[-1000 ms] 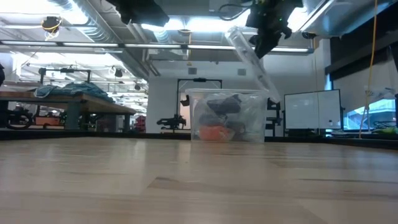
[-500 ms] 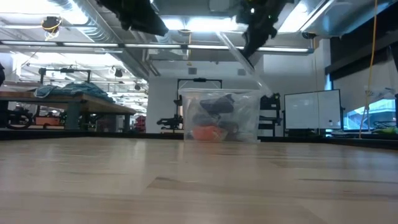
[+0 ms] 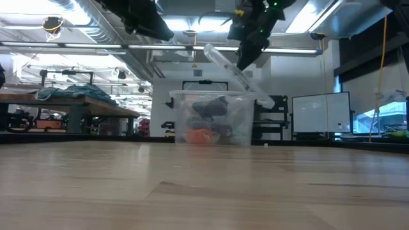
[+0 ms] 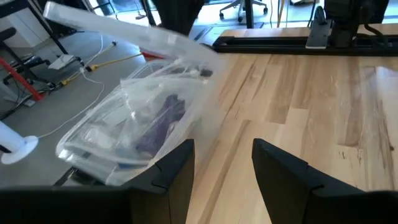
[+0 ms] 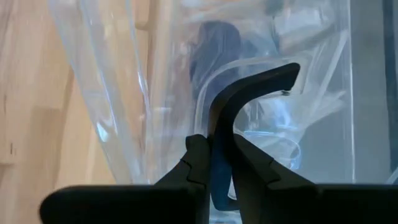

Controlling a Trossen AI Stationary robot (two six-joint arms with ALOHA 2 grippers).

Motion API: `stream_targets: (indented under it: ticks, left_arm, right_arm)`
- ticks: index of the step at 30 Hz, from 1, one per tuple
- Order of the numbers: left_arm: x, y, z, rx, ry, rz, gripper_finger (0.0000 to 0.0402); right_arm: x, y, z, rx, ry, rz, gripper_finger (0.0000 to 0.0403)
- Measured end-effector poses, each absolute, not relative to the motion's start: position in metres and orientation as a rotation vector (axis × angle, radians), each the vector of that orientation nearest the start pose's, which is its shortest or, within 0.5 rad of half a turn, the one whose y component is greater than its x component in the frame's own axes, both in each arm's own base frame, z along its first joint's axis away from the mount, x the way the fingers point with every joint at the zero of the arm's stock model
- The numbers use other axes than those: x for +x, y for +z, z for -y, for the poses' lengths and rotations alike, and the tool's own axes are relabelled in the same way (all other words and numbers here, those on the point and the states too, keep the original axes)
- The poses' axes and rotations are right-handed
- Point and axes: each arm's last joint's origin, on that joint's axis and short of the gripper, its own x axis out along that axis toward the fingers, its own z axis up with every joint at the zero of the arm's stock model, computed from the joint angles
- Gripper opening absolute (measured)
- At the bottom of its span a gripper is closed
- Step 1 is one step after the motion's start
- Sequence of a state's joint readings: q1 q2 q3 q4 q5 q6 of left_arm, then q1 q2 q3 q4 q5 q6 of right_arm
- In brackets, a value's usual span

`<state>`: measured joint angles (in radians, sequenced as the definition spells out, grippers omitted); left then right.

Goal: Roll bandage
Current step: Close the transparent bin

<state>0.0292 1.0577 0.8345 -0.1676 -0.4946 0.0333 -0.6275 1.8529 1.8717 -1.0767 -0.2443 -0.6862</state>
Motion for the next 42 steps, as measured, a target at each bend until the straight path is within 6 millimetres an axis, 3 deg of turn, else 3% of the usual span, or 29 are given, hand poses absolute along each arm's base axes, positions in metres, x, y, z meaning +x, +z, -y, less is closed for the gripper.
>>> stream_targets:
  ticks: [7, 12, 19, 26, 34, 42]
  left_arm:
    - [0.227, 0.294, -0.022, 0.105, 0.522, -0.414, 0.0152]
    - [0.222, 0.288, -0.035, 0.069, 0.646, -0.454, 0.0152]
    - [0.207, 0.283, -0.080, 0.089, 0.905, -0.544, 0.0153]
    - [0.192, 0.267, -0.127, 0.067, 0.987, -0.712, 0.0153]
    - [0.213, 0.228, -0.163, 0.173, 0.834, -0.883, 0.0153]
    - [0.242, 0.205, -0.167, 0.231, 0.677, -0.834, 0.0153]
  right_arm:
    - [0.325, 0.328, 0.227, -0.152, -0.012, -1.001, 0.0045]
    - [0.317, 0.340, 0.221, -0.162, -0.020, -0.991, 0.0045]
    - [0.306, 0.357, 0.214, -0.187, -0.036, -0.956, 0.0046]
    - [0.304, 0.359, 0.211, -0.179, -0.019, -0.975, 0.0046]
    - [0.306, 0.382, 0.214, -0.216, -0.003, -0.843, 0.0045]
    - [0.331, 0.349, 0.230, -0.167, 0.046, -0.852, 0.0046]
